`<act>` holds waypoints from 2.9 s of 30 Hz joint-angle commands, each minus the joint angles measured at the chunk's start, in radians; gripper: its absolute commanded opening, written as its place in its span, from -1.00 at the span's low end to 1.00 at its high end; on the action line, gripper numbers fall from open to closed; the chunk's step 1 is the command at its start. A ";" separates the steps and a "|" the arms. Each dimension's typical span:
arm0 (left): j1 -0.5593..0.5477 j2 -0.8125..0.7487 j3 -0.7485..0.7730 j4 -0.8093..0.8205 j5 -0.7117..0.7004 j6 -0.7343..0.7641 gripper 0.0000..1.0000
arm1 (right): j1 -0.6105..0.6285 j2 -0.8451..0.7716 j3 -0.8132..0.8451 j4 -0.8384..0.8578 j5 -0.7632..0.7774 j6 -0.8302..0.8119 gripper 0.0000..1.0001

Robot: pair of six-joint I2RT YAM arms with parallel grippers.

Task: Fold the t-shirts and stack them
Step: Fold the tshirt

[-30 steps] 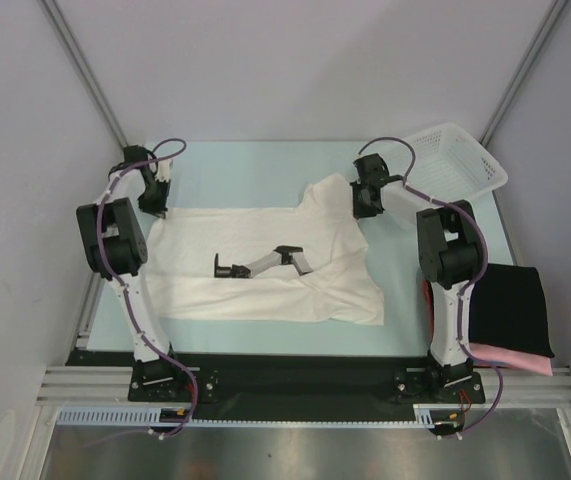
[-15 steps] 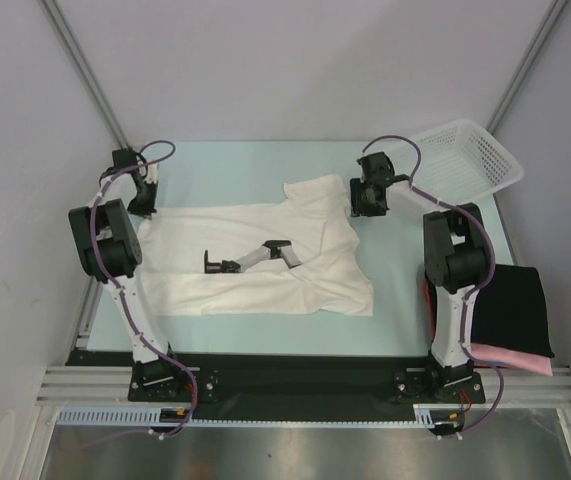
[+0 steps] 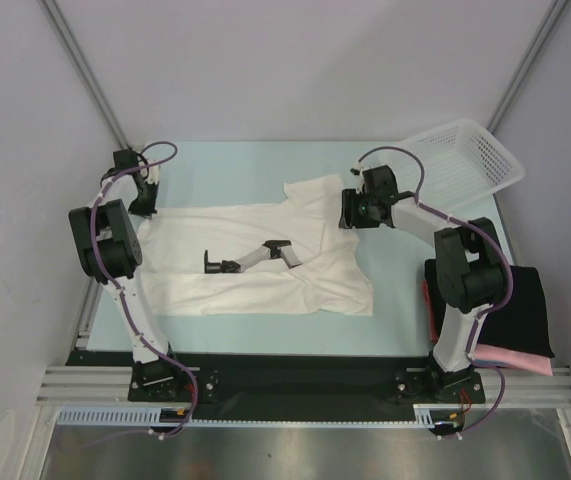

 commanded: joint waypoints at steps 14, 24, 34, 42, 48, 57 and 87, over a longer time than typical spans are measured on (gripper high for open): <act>0.005 -0.061 -0.003 0.033 -0.040 0.019 -0.99 | -0.052 0.034 -0.052 0.043 0.024 0.016 -1.00; 0.005 -0.052 0.017 0.029 -0.034 0.013 -0.99 | -0.123 -0.034 -0.125 -0.080 0.082 0.092 -1.00; 0.005 -0.056 0.034 -0.010 0.025 0.033 -0.89 | -0.140 -0.044 -0.016 -0.189 0.101 0.067 0.13; 0.008 -0.118 0.077 -0.053 0.081 0.038 0.16 | 0.001 -0.075 0.208 -0.232 0.052 -0.014 0.32; 0.037 -0.080 0.184 -0.095 0.101 -0.017 0.21 | -0.020 0.202 0.605 -0.224 0.074 0.050 0.10; 0.040 0.101 0.347 -0.183 0.090 -0.108 0.33 | -0.032 0.630 1.099 -0.310 0.120 0.136 0.14; 0.031 -0.068 0.148 -0.022 0.291 -0.088 -0.99 | 0.008 0.378 0.819 -0.105 -0.010 0.152 -1.00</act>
